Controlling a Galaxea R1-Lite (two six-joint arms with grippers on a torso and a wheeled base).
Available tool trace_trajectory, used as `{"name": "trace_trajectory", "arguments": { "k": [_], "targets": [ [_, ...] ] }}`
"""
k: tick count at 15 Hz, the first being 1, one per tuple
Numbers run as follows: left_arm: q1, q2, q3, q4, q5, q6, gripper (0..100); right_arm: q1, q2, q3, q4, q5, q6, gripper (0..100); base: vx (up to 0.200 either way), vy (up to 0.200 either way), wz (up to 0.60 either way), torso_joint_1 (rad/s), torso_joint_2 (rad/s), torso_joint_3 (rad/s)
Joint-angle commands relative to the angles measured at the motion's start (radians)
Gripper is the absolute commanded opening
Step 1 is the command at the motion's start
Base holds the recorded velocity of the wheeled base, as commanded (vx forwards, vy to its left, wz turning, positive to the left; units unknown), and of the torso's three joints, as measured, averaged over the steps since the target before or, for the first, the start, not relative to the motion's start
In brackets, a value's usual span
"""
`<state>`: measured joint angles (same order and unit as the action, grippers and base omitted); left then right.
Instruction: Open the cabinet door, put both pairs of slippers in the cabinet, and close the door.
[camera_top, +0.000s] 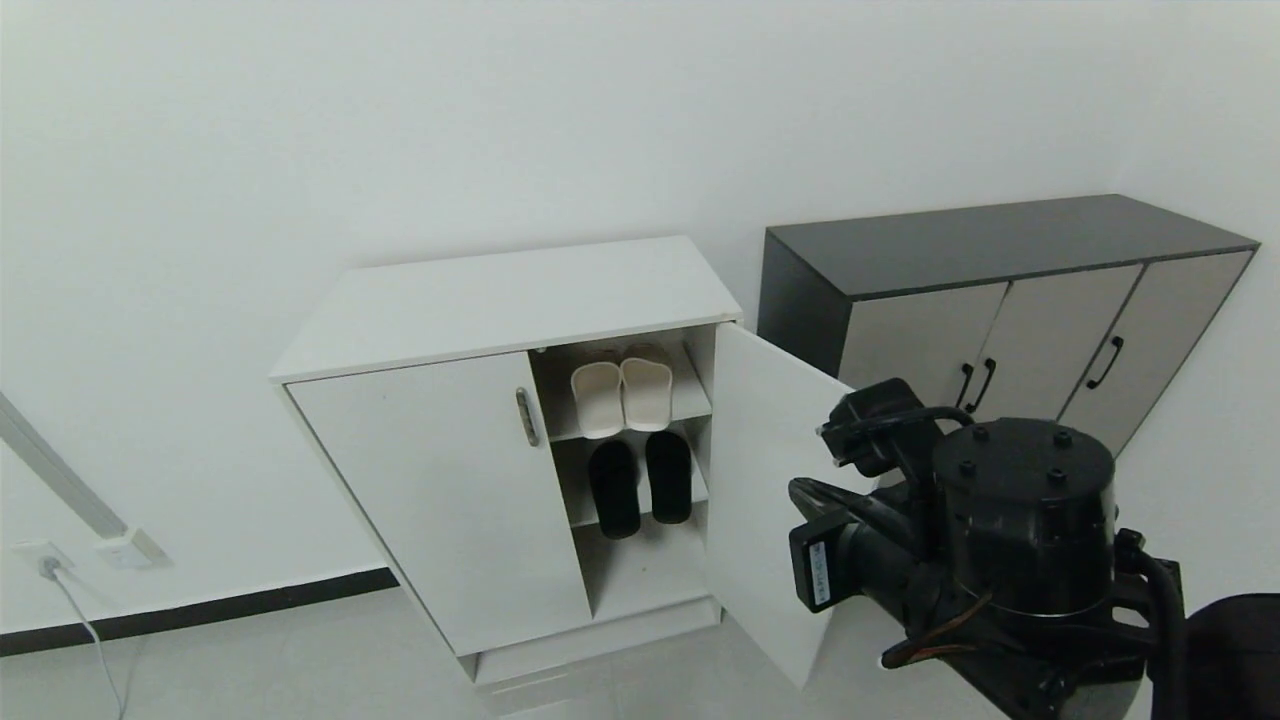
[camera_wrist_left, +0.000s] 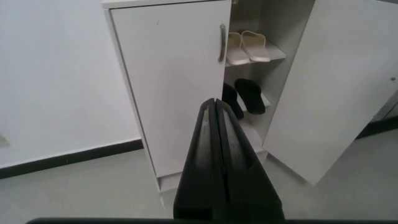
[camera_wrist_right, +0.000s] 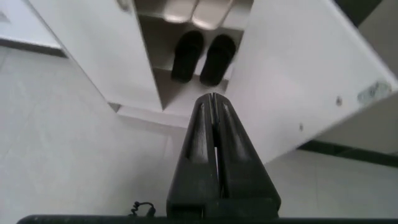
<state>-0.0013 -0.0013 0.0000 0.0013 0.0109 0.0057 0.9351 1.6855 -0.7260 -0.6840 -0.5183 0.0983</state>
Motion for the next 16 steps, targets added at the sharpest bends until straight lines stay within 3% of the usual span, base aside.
{"name": "trace_trajectory", "arguments": {
  "k": [1,10,16],
  "targets": [
    [0.000,0.001,0.000,0.000,0.000,0.000,0,-0.015,0.008,-0.010,-0.002,0.000,0.001,0,0.000,0.000,0.00,0.000,0.00,0.000],
    [0.000,0.001,0.000,0.000,0.004,-0.001,0,-0.297,0.138,-0.308,0.113,0.063,0.004,0,0.000,0.000,0.00,0.000,0.00,0.000],
    [0.000,0.001,0.000,0.000,0.004,-0.001,0,-0.403,0.270,-0.529,0.195,0.110,0.018,0,0.000,0.000,0.00,0.000,0.00,0.000]
  ]
}}
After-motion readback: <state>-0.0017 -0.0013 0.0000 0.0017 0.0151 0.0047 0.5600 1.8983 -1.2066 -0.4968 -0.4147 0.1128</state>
